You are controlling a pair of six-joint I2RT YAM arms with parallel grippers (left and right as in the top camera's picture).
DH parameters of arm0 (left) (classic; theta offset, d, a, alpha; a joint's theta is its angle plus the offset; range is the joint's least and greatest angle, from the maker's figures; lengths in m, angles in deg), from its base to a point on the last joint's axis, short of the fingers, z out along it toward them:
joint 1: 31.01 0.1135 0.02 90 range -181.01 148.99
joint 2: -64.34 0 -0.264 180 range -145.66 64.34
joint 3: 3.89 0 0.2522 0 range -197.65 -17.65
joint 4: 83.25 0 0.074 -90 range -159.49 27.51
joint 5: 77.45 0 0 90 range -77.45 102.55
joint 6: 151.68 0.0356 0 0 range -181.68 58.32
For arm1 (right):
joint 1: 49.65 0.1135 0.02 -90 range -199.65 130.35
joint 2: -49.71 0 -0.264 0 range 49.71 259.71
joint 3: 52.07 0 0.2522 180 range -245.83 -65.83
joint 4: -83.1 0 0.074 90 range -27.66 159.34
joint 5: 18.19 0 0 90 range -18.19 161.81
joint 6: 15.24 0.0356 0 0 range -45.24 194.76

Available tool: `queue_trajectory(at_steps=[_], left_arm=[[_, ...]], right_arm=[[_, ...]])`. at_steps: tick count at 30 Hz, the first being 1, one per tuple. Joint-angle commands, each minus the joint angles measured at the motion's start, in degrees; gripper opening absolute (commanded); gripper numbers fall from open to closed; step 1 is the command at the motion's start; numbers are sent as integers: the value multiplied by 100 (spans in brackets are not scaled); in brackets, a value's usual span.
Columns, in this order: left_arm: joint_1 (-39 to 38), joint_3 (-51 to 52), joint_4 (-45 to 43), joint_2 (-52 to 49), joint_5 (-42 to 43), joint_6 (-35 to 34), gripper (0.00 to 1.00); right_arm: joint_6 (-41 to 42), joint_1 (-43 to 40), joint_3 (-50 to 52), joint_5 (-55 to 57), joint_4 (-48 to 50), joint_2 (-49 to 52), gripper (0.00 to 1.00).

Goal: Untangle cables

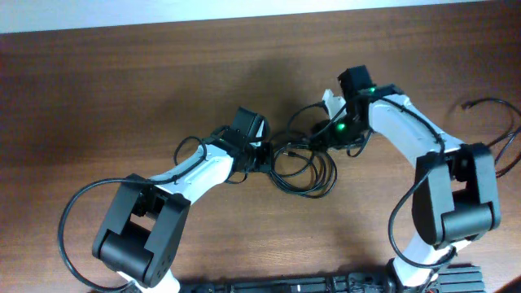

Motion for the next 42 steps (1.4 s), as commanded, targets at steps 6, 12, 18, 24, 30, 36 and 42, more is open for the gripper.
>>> queue_trajectory(at_steps=[6, 12, 18, 24, 30, 36, 42], left_arm=[[9, -20, 9, -74, -103, 4, 31], [11, -20, 13, -74, -103, 4, 31], [850, -22, 586, -72, -592, 7, 36], [2186, -22, 1370, -72, -796, 11, 43], [3008, -22, 1624, -72, -1014, 223, 50], [3016, -22, 1867, -74, -1803, 221, 57], [3016, -22, 1904, -74, -1803, 223, 99]], right_arm=[[-577, 79, 557, -402, 487, 26, 54], [-603, 76, 555, -1104, 297, 24, 4], [-2063, -660, -511, -4004, -1091, -236, 4], [-2225, -1078, -3008, -3480, -2885, -577, 4], [-179, -1088, -4662, 1093, -3198, -579, 4], [494, -1193, -5071, 2483, -2761, -573, 4], [83, -1209, -5073, 2522, -938, -573, 4]])
